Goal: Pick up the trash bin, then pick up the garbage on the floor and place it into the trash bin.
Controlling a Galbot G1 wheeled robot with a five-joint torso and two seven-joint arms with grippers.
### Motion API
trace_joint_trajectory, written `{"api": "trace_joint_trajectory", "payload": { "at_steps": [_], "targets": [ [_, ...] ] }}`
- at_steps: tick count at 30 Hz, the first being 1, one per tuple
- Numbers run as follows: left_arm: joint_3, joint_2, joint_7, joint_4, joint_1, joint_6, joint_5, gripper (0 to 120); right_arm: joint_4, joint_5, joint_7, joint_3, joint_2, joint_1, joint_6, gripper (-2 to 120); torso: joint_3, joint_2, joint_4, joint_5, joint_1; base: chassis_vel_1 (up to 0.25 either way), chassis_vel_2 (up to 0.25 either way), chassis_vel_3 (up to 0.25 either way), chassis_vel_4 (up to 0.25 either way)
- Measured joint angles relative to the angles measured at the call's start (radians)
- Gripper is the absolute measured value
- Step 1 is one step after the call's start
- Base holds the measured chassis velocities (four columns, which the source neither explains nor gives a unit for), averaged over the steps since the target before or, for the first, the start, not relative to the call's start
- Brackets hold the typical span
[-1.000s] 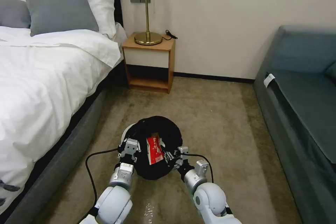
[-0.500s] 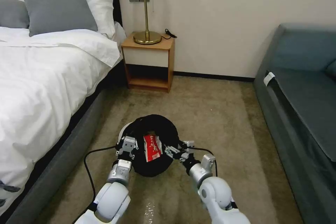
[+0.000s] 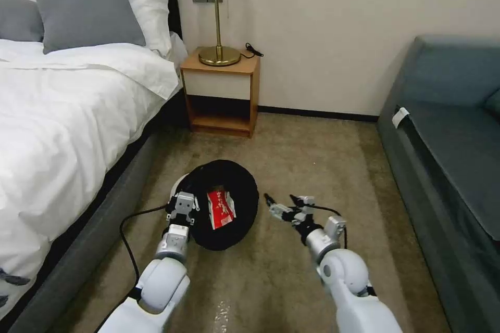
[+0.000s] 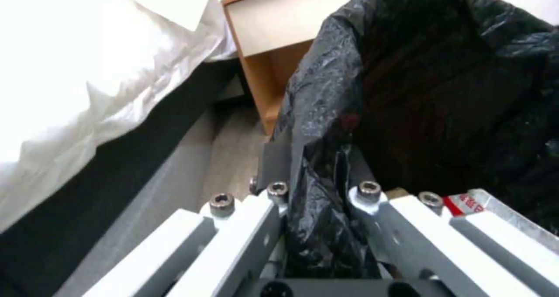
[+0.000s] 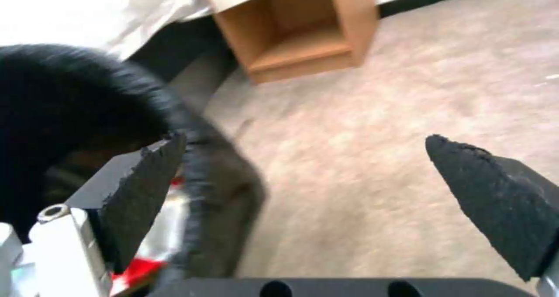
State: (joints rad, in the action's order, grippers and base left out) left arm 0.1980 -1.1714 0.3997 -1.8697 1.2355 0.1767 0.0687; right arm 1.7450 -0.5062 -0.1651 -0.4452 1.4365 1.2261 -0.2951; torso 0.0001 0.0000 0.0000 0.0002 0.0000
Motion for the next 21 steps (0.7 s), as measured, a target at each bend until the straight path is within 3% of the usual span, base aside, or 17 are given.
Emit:
{"api": "trace_joint_trajectory", "payload": {
  "at_steps": [16, 19, 20, 21],
  "targets": [
    [0.015, -0.043, 0.026, 0.051, -0.063, 0.005, 0.18, 4, -0.08, -0.016, 0.027, -0.155, -0.044, -0.029, 0.004, 100, 0.0, 0.0, 0.0, -0.0001, 0.0, 0.0, 0.0, 0.0, 0.0],
    [0.021, -0.08, 0.04, 0.068, -0.091, -0.002, 0.329, 4, -0.112, -0.005, 0.039, -0.19, -0.048, -0.022, 0.006, 100, 0.0, 0.0, 0.0, 0.0, 0.0, 0.0, 0.0, 0.0, 0.0],
    [0.021, -0.08, 0.04, 0.068, -0.091, -0.002, 0.329, 4, -0.112, -0.005, 0.039, -0.19, -0.048, -0.022, 0.006, 100, 0.0, 0.0, 0.0, 0.0, 0.0, 0.0, 0.0, 0.0, 0.0],
    [0.027, -0.109, 0.052, 0.069, -0.108, -0.007, 0.456, 4, -0.123, 0.005, 0.046, -0.205, -0.048, -0.018, 0.006, 100, 0.0, 0.0, -0.0001, 0.0, 0.0, 0.0, 0.0, 0.0, 0.0]
  ]
}}
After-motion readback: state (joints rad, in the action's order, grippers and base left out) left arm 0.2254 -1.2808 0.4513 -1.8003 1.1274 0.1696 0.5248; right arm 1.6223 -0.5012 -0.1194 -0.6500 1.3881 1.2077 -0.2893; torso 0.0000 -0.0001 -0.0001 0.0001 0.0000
